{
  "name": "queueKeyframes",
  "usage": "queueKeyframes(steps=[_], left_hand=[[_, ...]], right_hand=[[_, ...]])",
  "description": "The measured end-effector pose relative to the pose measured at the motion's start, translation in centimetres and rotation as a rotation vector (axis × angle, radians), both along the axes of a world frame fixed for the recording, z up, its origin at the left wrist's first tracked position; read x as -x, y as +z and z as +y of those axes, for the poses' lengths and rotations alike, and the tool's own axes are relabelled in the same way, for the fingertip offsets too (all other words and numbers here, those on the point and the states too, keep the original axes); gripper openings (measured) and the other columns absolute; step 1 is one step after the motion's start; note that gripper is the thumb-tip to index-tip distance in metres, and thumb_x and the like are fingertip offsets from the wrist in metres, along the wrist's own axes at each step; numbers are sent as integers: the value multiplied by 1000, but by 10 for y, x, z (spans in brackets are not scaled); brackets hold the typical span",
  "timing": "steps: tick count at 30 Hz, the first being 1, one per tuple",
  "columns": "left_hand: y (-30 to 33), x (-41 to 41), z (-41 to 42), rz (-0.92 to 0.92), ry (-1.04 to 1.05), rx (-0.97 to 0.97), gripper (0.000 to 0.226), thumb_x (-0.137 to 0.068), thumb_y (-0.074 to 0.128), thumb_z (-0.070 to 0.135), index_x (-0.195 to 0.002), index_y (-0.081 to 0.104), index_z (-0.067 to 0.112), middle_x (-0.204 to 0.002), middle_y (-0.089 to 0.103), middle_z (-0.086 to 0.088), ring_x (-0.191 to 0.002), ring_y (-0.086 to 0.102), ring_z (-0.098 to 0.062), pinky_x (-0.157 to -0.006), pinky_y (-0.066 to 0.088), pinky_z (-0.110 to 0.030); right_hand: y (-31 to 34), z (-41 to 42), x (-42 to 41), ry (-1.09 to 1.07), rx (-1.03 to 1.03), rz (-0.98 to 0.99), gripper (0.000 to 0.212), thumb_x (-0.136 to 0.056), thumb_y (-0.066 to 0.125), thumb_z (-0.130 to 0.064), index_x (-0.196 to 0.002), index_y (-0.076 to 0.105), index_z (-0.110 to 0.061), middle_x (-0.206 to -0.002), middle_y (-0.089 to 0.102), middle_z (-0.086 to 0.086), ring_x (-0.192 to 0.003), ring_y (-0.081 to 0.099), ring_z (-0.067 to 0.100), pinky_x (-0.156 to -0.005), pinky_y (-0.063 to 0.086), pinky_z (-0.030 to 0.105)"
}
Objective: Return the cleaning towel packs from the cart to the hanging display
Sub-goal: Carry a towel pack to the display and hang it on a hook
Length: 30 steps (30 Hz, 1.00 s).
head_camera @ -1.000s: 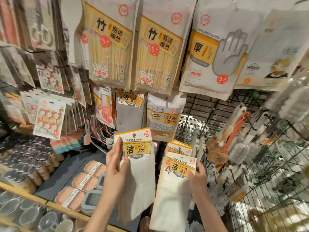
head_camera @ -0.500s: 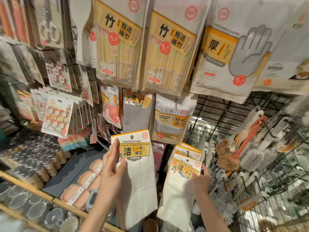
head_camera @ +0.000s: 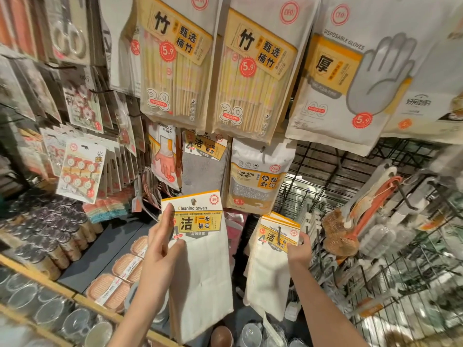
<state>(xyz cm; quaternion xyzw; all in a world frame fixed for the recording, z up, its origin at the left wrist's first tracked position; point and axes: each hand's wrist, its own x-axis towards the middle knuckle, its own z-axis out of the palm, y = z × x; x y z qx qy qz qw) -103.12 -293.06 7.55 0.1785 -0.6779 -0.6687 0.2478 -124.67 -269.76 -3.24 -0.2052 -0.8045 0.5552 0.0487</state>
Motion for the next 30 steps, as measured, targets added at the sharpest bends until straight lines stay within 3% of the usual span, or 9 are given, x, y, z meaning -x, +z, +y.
queueKeyframes(steps=[3,7,10,16,19,22,27,30], left_hand=[[1,-3,-1,13,1,8,69,-95,51,2,-131,38,59,-119,39,53,-113,41,27,-102,31,-22],[4,-10,0,21,1,8,67,-95,52,2,-132,39,56,-128,42,42,-116,40,25,-107,31,-26],[6,-13,3,22,9,10,67,-94,53,2,-132,39,55,-134,43,32,-117,40,24,-111,30,-30],[6,-18,14,32,-26,9,65,-92,55,0,-133,42,48,-135,43,31,-118,39,23,-107,32,-25],[5,-22,21,46,-48,-7,65,-91,55,-2,-131,44,48,-134,45,32,-119,40,21,-99,36,-11],[4,-26,28,66,-71,-42,62,-91,55,-5,-129,48,43,-130,48,30,-111,45,24,-79,39,2],[1,-33,41,67,-115,-46,60,-90,56,-4,-128,51,41,-130,52,25,-115,45,19,-80,39,1],[1,-36,48,80,-140,-38,59,-89,57,-4,-127,52,41,-130,52,27,-119,46,15,-83,42,-4]], right_hand=[[0,1,3,18,-34,-18,42,-87,51,7,-124,52,-12,-116,62,14,-91,59,31,-71,47,36],[-1,4,3,35,-26,-23,46,-86,54,9,-129,50,-6,-126,59,16,-106,59,33,-76,46,35],[3,4,-2,53,41,-22,48,-85,55,11,-130,49,-5,-130,56,18,-113,57,34,-88,50,43],[36,10,-23,106,153,-6,47,-85,62,2,-128,45,-9,-135,48,15,-115,54,32,-94,48,50],[66,10,-46,226,324,47,41,-87,62,-2,-124,45,-10,-130,49,11,-109,55,26,-90,48,37],[99,4,-76,373,384,111,35,-87,63,-5,-119,49,-11,-120,55,11,-106,58,23,-83,50,30],[140,-17,-121,643,291,255,27,-87,63,-6,-111,56,-16,-108,62,7,-98,62,16,-82,54,29],[150,-25,-138,766,211,329,32,-86,64,-6,-110,57,-27,-112,61,-6,-99,60,2,-79,52,17]])
